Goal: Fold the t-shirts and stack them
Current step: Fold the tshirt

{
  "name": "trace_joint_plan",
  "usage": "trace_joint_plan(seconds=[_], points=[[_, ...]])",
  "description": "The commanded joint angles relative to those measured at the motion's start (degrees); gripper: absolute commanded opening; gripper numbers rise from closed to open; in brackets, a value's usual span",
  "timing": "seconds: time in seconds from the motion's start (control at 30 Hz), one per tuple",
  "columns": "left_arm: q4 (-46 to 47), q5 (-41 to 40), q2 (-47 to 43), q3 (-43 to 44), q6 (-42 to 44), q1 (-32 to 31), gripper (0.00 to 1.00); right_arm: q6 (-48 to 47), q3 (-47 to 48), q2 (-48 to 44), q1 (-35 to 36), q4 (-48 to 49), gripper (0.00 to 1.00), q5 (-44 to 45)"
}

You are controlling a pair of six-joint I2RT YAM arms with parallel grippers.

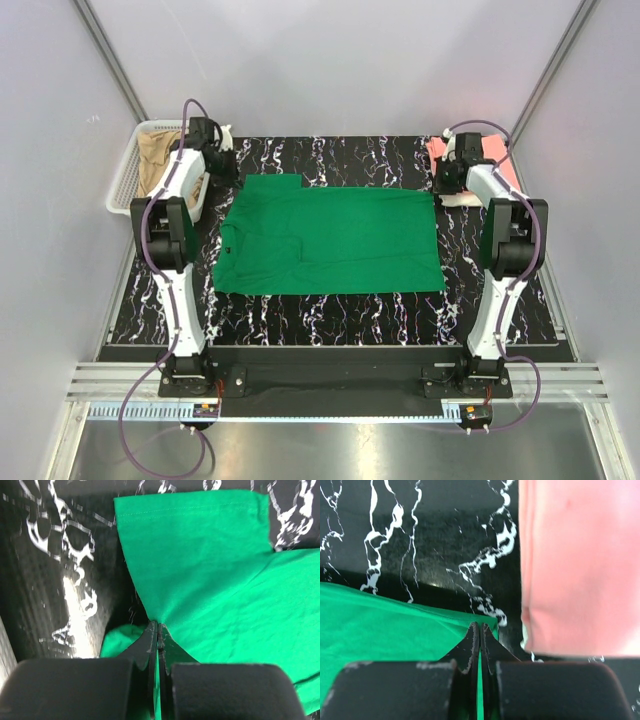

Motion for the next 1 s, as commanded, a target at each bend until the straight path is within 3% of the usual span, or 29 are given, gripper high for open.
trace_joint_plan(seconds=[0.0, 0.43, 0.97], points=[[2.02, -2.06, -6.21, -2.37, 0.34, 0.13, 0.0, -0.52, -3.64, -6.89, 0.53, 6.88, 0.0, 3.31], [5.1, -4.61, -17.81, -16.53, -0.37, 0.21, 0.0, 4.49, -17.72, -18.4, 0.7, 12.34, 0.0, 4.98], [6.59, -6.63, -27.3, -32.96, -2.65, -0.84, 0.0, 11.34, -30.19, -28.34, 3.34, 11.29, 0.0, 11.93]])
